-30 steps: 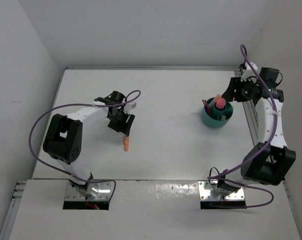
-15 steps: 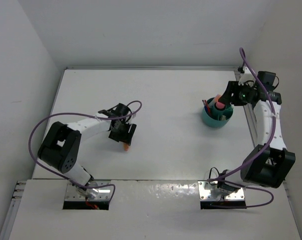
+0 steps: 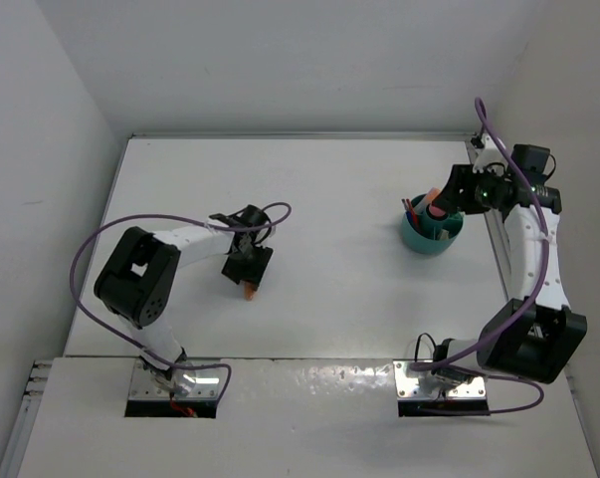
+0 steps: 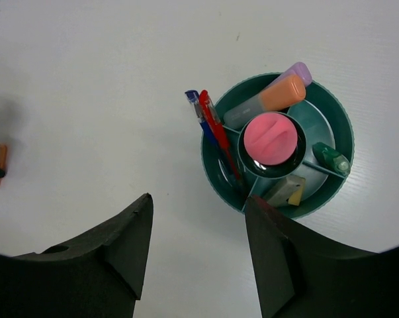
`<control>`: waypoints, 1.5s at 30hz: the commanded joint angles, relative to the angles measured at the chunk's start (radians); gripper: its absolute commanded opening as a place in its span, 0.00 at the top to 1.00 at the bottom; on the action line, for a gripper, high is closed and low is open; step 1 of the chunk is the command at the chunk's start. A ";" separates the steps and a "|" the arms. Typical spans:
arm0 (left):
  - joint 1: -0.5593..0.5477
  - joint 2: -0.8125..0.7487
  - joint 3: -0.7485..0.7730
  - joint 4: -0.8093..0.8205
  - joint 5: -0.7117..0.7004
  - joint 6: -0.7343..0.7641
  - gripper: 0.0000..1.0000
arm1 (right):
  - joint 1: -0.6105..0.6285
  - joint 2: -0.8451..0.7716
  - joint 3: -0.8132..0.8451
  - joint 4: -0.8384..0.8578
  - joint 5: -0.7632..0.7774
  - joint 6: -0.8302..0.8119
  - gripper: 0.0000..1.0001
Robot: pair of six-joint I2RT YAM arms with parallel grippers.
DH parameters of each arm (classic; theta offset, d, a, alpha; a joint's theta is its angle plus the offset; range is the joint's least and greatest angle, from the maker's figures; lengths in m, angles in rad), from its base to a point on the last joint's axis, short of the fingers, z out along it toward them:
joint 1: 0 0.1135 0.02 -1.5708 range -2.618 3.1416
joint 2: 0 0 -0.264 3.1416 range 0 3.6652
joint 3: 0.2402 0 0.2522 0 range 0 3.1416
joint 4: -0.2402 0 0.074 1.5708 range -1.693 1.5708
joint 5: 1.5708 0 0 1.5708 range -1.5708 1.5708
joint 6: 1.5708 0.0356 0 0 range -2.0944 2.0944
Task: Sort the stationery into containers
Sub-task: Pick up the stationery from the center of the board.
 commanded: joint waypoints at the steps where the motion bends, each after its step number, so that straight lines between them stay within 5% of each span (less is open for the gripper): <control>1: -0.022 0.089 0.001 0.045 0.012 0.011 0.42 | 0.003 -0.034 0.011 -0.001 -0.036 -0.027 0.43; 8: -0.037 0.077 0.074 0.066 0.089 0.041 0.61 | 0.072 -0.083 -0.027 -0.004 -0.046 -0.081 0.43; 17: 0.062 -0.064 0.178 0.158 0.458 0.006 0.90 | 0.285 -0.253 -0.127 0.000 -0.123 -0.153 0.42; 25: 0.079 -0.058 0.291 0.186 0.813 -0.210 0.94 | 0.609 -0.403 -0.157 0.019 -0.125 -0.430 0.41; 29: 0.073 -0.046 0.205 0.349 1.006 -0.391 0.94 | 0.782 -0.439 -0.161 -0.019 -0.071 -0.715 0.35; 37: 0.033 -0.067 0.120 0.459 1.111 -0.506 0.93 | 1.074 -0.345 -0.165 -0.106 0.021 -1.130 0.28; 45: 0.010 -0.075 0.048 0.507 1.152 -0.542 0.94 | 1.247 -0.224 -0.222 -0.014 0.122 -1.363 0.41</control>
